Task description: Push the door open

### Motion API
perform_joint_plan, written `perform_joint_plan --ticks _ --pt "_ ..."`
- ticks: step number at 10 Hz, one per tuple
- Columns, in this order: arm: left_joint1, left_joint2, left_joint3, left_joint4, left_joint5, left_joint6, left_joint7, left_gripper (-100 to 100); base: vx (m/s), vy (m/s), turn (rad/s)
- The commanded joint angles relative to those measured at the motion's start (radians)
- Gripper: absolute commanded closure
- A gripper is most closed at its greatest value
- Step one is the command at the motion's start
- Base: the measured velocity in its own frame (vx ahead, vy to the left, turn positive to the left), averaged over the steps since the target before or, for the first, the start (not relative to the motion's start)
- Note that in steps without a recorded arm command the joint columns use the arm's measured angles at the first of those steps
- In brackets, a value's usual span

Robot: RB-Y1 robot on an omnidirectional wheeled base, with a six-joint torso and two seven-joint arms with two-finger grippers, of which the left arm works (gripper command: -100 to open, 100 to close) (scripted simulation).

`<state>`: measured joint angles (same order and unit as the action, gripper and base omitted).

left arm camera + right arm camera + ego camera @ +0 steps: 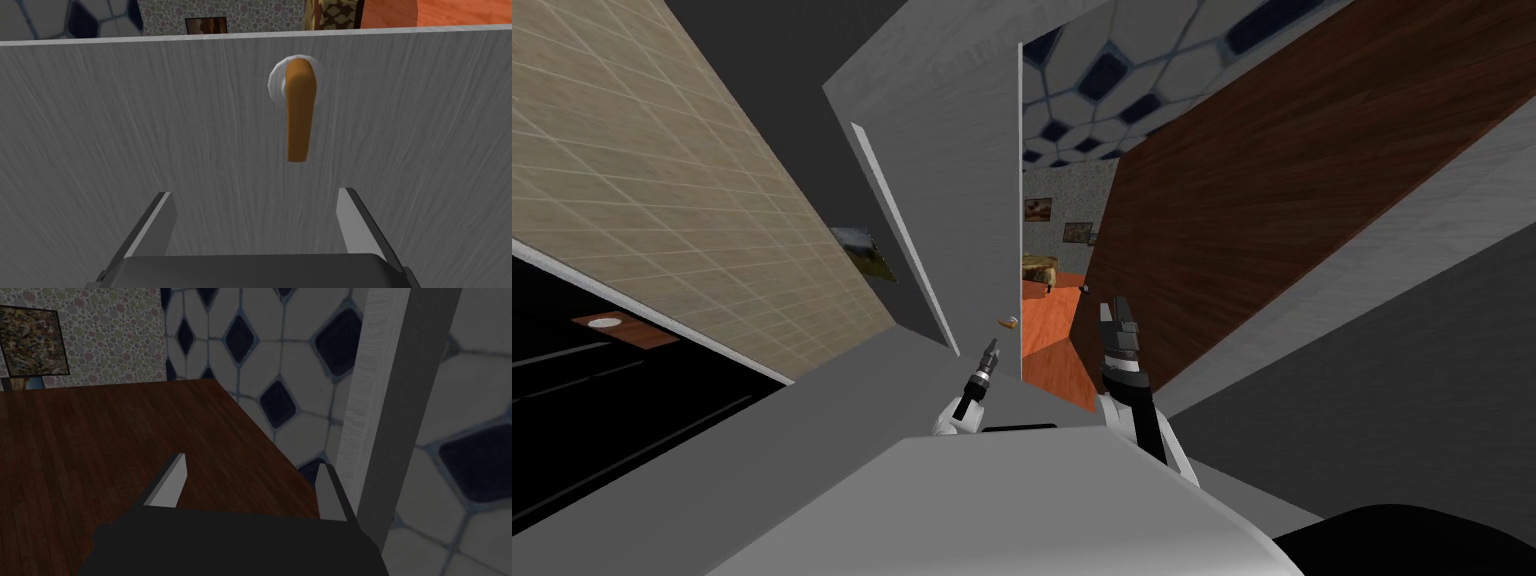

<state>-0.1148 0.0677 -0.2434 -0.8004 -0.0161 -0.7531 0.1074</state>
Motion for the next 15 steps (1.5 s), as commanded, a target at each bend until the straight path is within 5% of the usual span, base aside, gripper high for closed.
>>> perform_joint_plan --ticks 1,10,15 --pt "-0.021 -0.004 -0.003 0.047 0.002 -0.015 0.000 -100 0.047 0.079 -0.079" --pt "-0.092 -0.025 -0.023 0.215 0.006 -0.060 -0.003 -100 0.045 0.077 -0.061" --pt "-0.084 -0.012 -0.017 0.203 0.007 -0.053 -0.006 -100 0.092 -0.013 -0.017"
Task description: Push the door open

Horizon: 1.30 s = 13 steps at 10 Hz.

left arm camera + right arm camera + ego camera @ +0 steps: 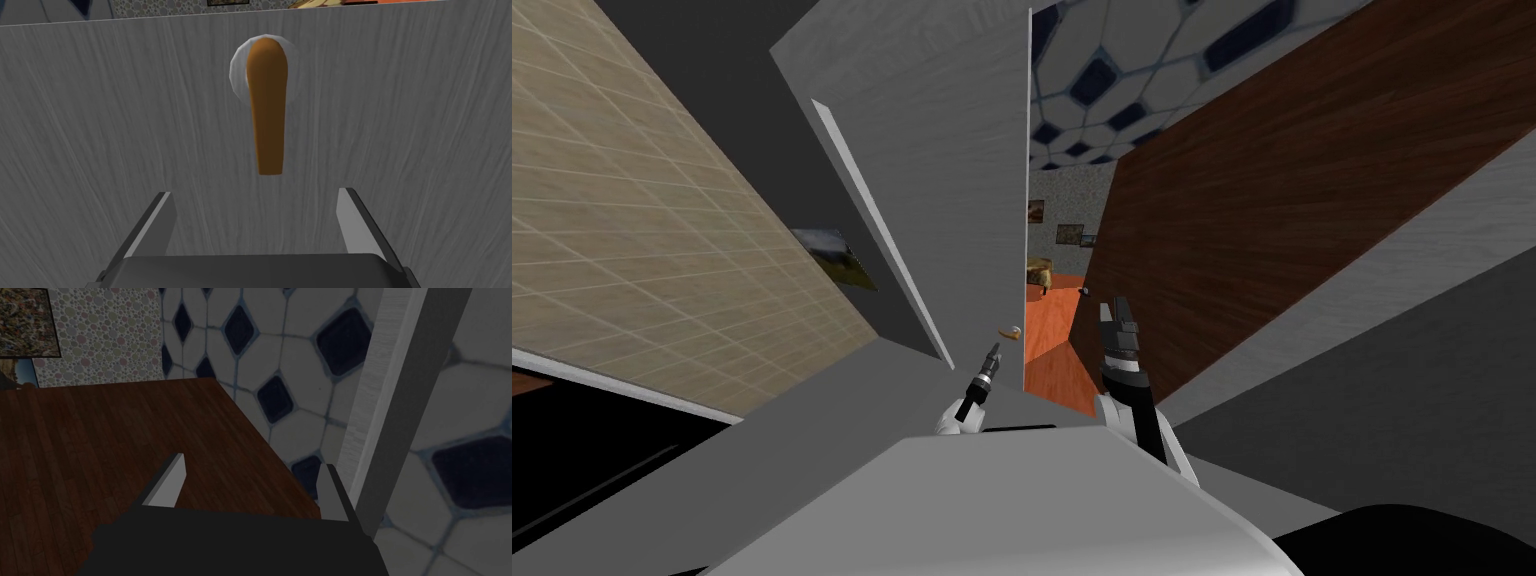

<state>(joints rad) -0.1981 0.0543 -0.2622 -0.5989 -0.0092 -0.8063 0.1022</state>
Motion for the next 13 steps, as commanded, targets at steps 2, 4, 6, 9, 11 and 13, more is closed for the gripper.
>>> perform_joint_plan --ticks 2,4,6,9,11,13 --pt "-0.002 0.000 0.006 0.005 0.003 -0.001 -0.004 -100 0.201 -0.070 -0.027" --pt "-0.002 -0.006 0.010 0.008 0.004 -0.002 -0.006 -100 0.186 -0.052 -0.026" --pt "-0.003 -0.018 0.015 0.011 0.006 -0.003 -0.009 -100 0.192 -0.054 -0.023" --pt "-0.006 -0.015 0.014 0.015 0.006 -0.005 -0.008 100 0.014 -0.004 -0.003" --pt "-0.006 -0.015 0.014 0.015 0.006 -0.005 -0.008 100 -0.005 0.007 -0.007" --pt "-0.006 -0.015 0.014 0.015 0.006 -0.005 -0.008 100 0.000 0.000 0.000"
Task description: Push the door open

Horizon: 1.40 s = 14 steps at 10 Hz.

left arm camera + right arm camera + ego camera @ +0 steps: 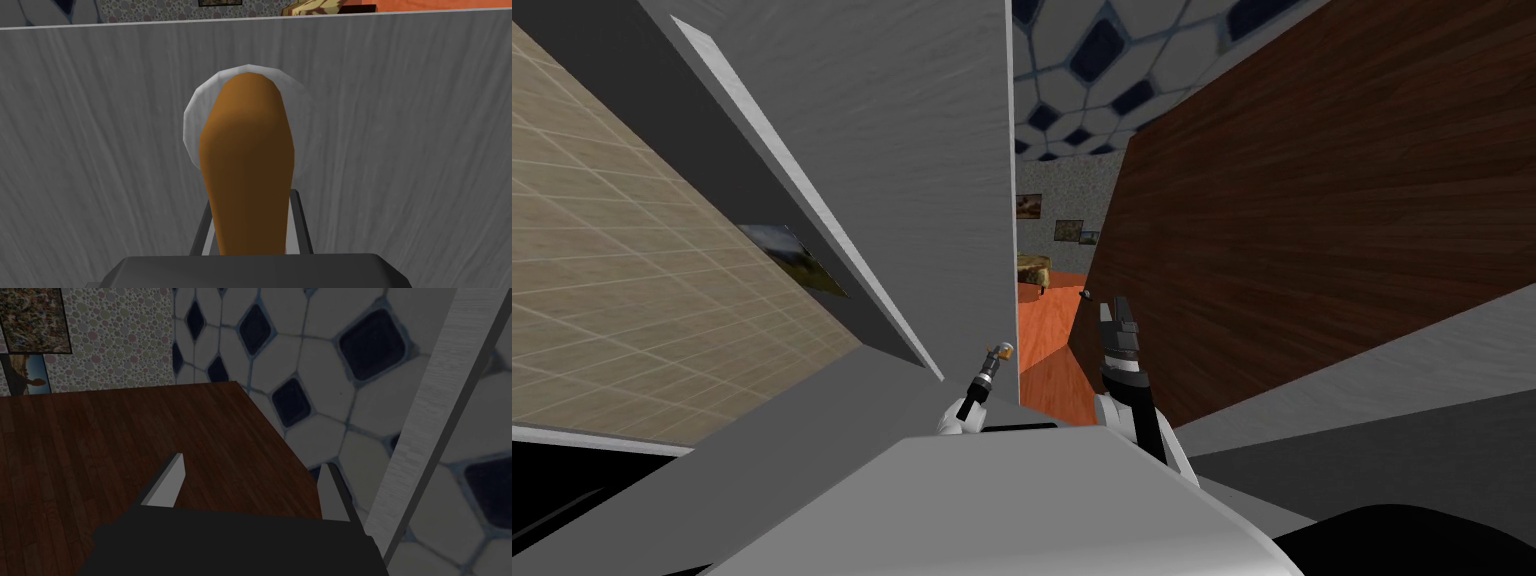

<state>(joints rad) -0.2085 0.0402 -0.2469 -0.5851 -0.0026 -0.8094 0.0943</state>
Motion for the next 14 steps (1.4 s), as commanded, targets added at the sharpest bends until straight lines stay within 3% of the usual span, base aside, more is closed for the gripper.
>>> perform_joint_plan --ticks 1,11,14 --pt "0.000 0.009 0.012 0.001 0.006 0.000 -0.005 100 0.082 -0.053 0.025" --pt "0.004 0.042 0.101 0.006 0.050 0.000 -0.043 100 0.151 -0.098 0.043" --pt "0.004 0.042 0.101 0.006 0.050 0.000 -0.043 100 0.064 -0.032 0.011"
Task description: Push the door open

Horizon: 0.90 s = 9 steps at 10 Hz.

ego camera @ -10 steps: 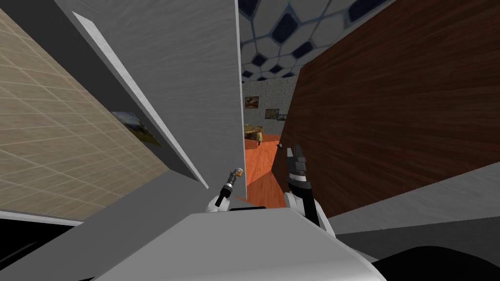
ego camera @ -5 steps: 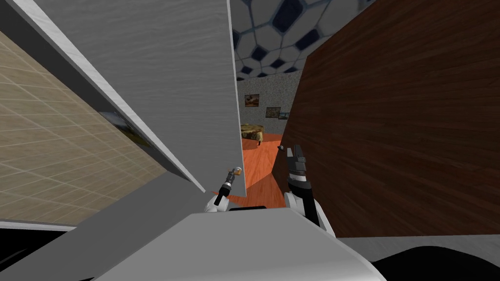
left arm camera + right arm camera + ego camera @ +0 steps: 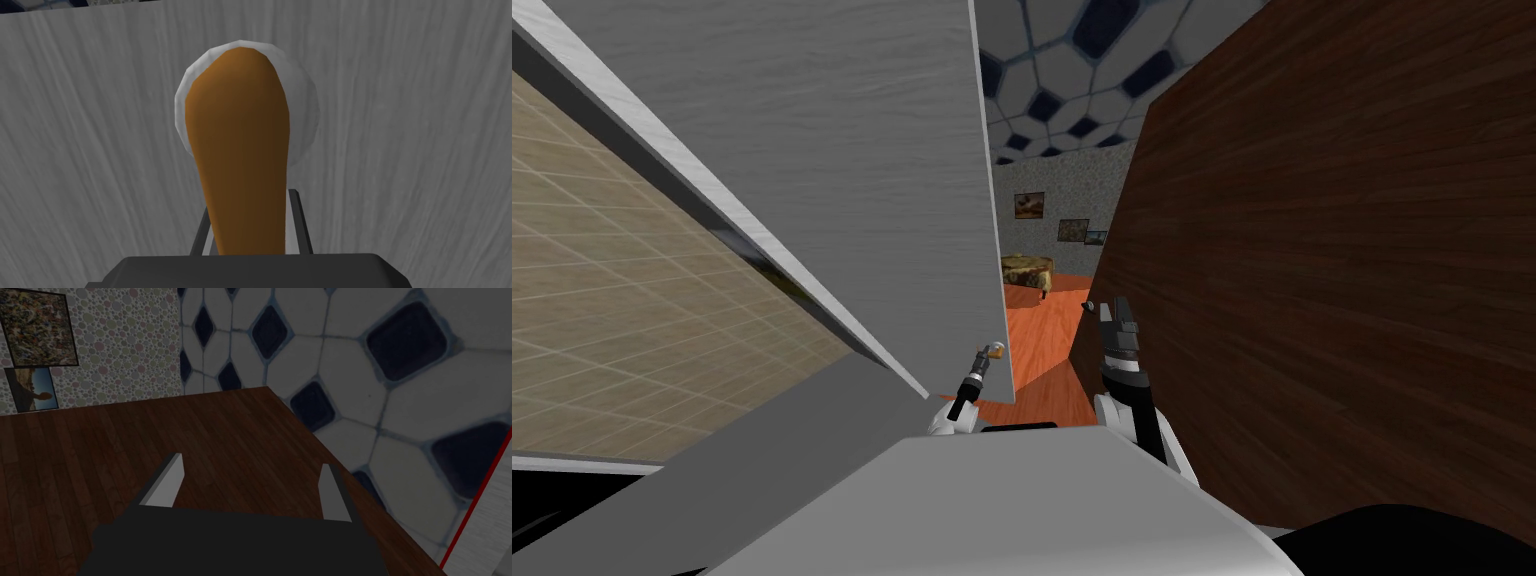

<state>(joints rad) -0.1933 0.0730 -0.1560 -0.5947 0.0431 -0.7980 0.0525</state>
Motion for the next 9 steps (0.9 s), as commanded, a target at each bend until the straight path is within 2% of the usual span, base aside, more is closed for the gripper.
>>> perform_joint_plan --ticks 1,4,9 --pt "-0.011 0.013 0.030 0.017 0.014 -0.012 -0.010 100 0.097 -0.067 0.059" --pt "-0.010 0.016 0.058 0.018 0.028 -0.012 -0.021 100 0.148 -0.125 0.074" --pt "-0.007 0.013 0.122 0.022 0.060 -0.012 -0.049 100 0.184 -0.136 0.071"
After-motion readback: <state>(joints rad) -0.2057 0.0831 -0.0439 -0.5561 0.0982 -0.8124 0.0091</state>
